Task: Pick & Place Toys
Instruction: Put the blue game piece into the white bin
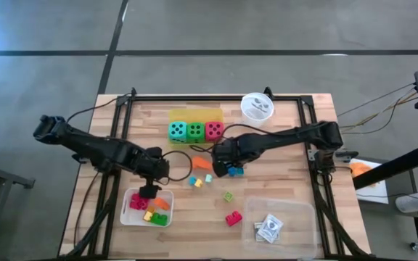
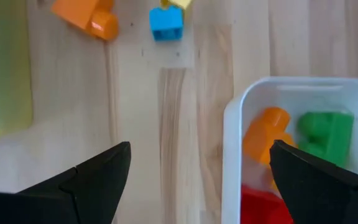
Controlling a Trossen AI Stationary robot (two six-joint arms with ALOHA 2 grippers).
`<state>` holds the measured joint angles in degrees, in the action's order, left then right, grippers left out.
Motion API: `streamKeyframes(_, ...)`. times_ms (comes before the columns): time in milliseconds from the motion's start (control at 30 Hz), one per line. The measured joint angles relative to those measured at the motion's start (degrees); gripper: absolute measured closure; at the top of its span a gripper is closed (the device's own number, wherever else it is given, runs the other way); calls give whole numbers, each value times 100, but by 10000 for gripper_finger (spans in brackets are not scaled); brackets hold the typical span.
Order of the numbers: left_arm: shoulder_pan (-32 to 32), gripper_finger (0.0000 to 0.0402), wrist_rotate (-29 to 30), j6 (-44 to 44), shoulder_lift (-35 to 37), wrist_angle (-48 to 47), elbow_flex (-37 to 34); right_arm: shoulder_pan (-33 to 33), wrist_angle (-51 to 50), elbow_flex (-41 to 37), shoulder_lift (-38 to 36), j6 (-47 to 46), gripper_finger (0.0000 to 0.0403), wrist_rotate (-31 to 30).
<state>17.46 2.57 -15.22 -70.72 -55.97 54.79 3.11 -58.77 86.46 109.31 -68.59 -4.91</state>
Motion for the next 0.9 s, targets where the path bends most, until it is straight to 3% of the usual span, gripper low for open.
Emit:
streamKeyframes(367,8,34,87,-129,247,52,-260,-58,413,55,729,148,17,363)
streamKeyframes(900,6,34,89,-129,243,168,-260,-214,487,-43,808,165,24,343)
